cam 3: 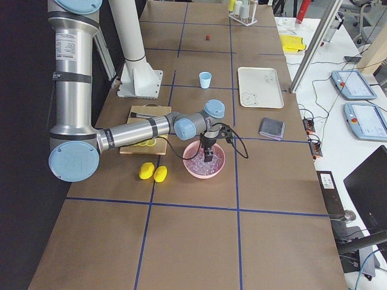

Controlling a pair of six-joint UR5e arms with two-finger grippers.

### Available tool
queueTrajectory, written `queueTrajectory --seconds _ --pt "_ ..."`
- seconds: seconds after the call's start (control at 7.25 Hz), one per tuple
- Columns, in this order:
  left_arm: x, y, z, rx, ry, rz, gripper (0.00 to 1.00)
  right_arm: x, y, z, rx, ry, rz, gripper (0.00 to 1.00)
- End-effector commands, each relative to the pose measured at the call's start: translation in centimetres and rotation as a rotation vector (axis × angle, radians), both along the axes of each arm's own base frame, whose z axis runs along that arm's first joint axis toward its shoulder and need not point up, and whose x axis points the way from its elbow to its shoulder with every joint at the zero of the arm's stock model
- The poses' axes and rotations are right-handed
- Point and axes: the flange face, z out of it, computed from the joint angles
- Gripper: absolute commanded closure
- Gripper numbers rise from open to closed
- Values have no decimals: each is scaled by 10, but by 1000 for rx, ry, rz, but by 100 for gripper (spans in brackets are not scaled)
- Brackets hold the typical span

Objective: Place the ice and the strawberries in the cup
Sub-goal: 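Lower the right gripper into the bowl and grasp an ice cube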

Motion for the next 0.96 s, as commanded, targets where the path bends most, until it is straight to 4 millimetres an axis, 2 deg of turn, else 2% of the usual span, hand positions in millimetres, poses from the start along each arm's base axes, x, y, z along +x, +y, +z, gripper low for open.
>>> queueTrajectory --seconds 0.0,0.28,0.41,0.69,0.83 --pt "0 0 -1 1 0 0 0 0 0 1 11 -1 -14 28" --pt "0 0 0 -1 0 0 0 1 0 1 23 -4 -28 41" --pt "0 0 0 -1 0 0 0 1 -1 2 29 -3 -37 51" --pt "-1 0 0 -1 0 -2 0 1 0 2 32 -7 -43 91" --pt "0 0 0 -1 0 0 0 3 0 1 51 -13 -62 100"
